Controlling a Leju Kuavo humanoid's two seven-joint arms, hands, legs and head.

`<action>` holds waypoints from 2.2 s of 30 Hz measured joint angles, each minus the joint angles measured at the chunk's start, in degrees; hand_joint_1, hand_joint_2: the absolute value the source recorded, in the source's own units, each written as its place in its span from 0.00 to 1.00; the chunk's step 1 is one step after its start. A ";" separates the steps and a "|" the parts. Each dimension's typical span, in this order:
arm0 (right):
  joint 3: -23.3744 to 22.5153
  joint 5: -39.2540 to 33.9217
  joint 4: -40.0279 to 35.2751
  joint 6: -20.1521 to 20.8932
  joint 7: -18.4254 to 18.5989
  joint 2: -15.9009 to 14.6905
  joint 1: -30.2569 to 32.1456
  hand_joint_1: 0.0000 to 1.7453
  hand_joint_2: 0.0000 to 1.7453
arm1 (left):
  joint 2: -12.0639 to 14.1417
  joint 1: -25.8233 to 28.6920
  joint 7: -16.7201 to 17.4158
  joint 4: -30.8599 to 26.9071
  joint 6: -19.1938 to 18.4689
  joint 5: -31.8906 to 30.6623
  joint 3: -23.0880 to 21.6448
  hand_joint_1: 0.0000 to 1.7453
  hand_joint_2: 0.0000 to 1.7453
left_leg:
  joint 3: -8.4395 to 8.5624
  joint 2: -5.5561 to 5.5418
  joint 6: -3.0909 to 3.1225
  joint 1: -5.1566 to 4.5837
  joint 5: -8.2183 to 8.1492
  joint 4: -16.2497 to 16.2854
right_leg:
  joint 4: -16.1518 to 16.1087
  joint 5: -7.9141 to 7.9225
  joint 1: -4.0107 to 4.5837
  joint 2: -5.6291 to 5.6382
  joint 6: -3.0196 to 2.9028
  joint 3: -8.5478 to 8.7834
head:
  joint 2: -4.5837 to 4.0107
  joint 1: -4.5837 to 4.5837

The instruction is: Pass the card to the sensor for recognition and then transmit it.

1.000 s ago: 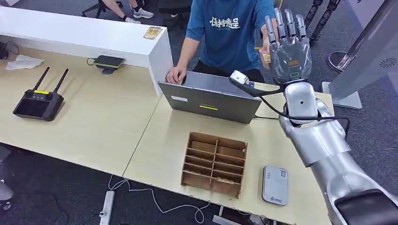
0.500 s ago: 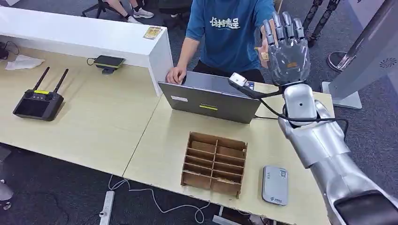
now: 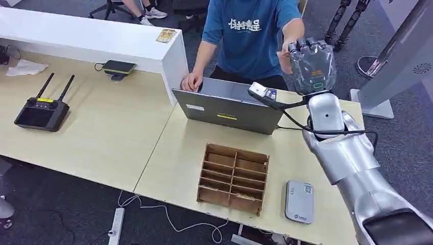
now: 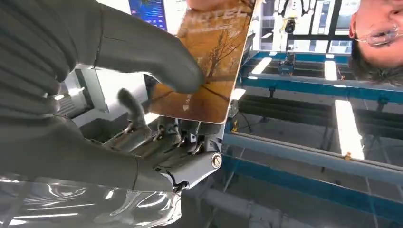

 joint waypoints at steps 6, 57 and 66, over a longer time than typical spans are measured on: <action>-0.07 -0.02 0.00 -0.02 -0.37 0.00 0.04 1.00 1.00 | 0.00 0.00 -0.09 0.00 0.00 0.09 0.00 0.00 0.00 | 0.00 0.00 0.00 0.00 0.00 0.00 | 0.00 0.00 0.00 0.00 0.00 0.00 | 0.00 0.00; -26.67 -96.00 -29.29 31.12 -17.60 -13.53 40.77 1.00 1.00 | -1.40 0.47 -2.97 0.00 0.22 10.12 5.79 0.00 0.00 | -0.04 -0.09 0.07 -0.01 -0.13 0.00 | -0.05 -0.08 0.00 -0.08 0.01 -0.02 | 0.00 -0.02; -29.07 -96.10 -36.74 28.26 -18.53 -13.53 51.07 1.00 1.00 | -1.55 0.54 -3.58 0.00 0.35 10.95 6.69 0.00 0.00 | -0.05 -0.08 0.08 -0.01 -0.13 0.00 | -0.05 -0.09 0.00 -0.08 0.01 0.00 | 0.00 0.00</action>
